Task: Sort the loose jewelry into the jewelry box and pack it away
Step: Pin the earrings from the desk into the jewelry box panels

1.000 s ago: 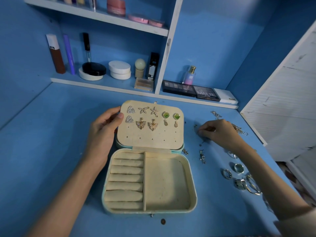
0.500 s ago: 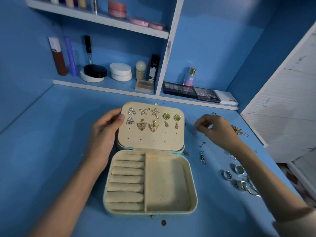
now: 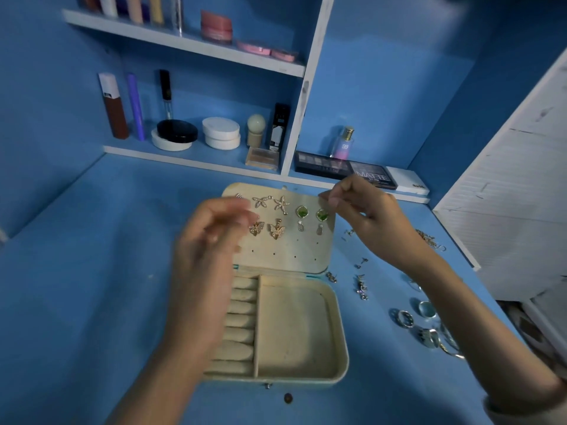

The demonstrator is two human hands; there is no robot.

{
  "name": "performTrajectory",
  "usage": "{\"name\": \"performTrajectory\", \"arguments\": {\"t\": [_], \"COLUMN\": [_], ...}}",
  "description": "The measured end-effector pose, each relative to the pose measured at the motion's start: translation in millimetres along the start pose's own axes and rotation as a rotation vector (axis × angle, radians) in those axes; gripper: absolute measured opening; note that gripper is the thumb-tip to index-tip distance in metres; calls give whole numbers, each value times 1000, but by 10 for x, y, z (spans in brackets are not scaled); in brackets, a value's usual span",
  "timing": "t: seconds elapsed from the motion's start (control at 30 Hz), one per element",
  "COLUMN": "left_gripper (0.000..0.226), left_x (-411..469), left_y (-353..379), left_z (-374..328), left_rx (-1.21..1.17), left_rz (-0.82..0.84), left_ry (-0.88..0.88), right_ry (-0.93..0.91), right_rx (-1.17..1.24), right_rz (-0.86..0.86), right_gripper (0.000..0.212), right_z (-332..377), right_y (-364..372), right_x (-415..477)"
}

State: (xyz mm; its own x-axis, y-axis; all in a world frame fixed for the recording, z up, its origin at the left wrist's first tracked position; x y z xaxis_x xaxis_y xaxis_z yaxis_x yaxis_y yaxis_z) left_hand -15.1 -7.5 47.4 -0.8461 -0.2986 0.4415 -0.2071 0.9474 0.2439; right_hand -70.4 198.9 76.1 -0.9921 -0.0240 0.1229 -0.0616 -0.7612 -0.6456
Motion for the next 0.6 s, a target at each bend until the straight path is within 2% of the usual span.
{"name": "performTrajectory", "arguments": {"t": [0.13,0.23,0.37,0.6], "left_gripper": [28,29,30,38], "left_x": [-499,-619,-615,-590], "left_y": [593,763,817,832], "left_z": [18,97,108,38], "left_rx": [-473,-730,-862,-901], "left_rz": [108,-62,-224,-274], "left_ry": [-629,-876,-927,-952], "right_ry": [-11,-25,-44,-69], "right_rx": [54,67,73,71], "right_rz": [-5,5,11,0], "right_gripper": [6,6,4,6], "right_z": [20,34,67,121], "right_y": [-32,-63,-100,-136], "right_x": [-72,-135,-231,-422]}}
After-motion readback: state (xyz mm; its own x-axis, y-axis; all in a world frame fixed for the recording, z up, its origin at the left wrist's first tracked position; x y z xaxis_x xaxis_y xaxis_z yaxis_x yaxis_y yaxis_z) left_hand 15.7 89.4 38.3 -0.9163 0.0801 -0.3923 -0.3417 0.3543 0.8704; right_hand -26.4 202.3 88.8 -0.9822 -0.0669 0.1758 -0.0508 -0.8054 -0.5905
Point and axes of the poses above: each hand's wrist, its own x-axis towards the middle knuckle, its own y-axis out of the palm, z = x × y, the point moved 4 cm from there along x, towards the middle knuckle, and after that the axes turned 14 degrees about y, right-handed, at the moved point
